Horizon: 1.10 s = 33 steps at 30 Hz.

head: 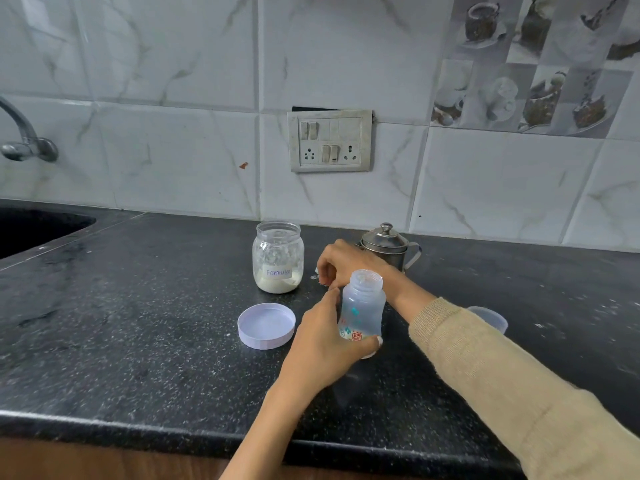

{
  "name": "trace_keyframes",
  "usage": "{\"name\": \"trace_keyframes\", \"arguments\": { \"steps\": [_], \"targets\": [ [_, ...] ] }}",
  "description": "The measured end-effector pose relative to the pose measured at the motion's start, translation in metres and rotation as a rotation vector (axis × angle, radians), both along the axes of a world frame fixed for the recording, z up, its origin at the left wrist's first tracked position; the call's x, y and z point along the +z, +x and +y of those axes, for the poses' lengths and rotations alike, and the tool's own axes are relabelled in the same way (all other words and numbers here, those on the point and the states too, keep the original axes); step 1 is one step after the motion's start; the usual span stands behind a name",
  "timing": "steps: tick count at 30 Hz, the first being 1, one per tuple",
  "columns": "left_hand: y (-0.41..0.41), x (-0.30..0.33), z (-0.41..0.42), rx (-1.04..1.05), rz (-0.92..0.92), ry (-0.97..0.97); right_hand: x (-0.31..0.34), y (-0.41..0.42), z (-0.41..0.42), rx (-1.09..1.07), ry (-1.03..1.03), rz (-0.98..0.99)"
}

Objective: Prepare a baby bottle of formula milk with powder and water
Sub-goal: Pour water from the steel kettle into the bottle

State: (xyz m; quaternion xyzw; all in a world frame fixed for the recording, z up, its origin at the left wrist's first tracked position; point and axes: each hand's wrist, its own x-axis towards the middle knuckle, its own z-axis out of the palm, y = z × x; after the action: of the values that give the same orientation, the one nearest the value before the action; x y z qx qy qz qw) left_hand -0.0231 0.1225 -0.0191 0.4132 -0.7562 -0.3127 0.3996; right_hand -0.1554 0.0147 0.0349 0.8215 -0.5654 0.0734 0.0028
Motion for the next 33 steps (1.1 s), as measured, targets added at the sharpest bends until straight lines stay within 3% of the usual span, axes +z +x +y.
{"name": "trace_keyframes", "arguments": {
  "steps": [8,12,16,20,22,28,33],
  "targets": [
    [-0.004,-0.002,-0.008,0.006,-0.032,0.012,0.001,-0.014,-0.002,0.021,0.020,-0.163],
    [-0.006,-0.002,-0.006,-0.001,-0.023,0.068,0.024,-0.025,0.015,-0.024,-0.139,-0.488],
    [-0.010,-0.001,-0.004,0.011,-0.013,0.082,0.049,-0.051,0.036,-0.085,-0.425,-0.846],
    [-0.015,0.003,-0.001,0.016,-0.024,0.080,0.051,-0.090,0.047,-0.254,-0.567,-1.016],
    [-0.018,0.004,0.001,0.007,-0.022,0.084,0.039,-0.111,0.044,-0.368,-0.525,-1.077],
    [-0.021,0.001,0.001,0.001,-0.006,0.082,0.005,-0.125,0.038,-0.598,-0.078,-1.040],
    [-0.019,-0.006,-0.004,-0.012,0.008,0.076,0.003,-0.121,0.028,-0.625,-0.009,-1.095]
  ]
}}
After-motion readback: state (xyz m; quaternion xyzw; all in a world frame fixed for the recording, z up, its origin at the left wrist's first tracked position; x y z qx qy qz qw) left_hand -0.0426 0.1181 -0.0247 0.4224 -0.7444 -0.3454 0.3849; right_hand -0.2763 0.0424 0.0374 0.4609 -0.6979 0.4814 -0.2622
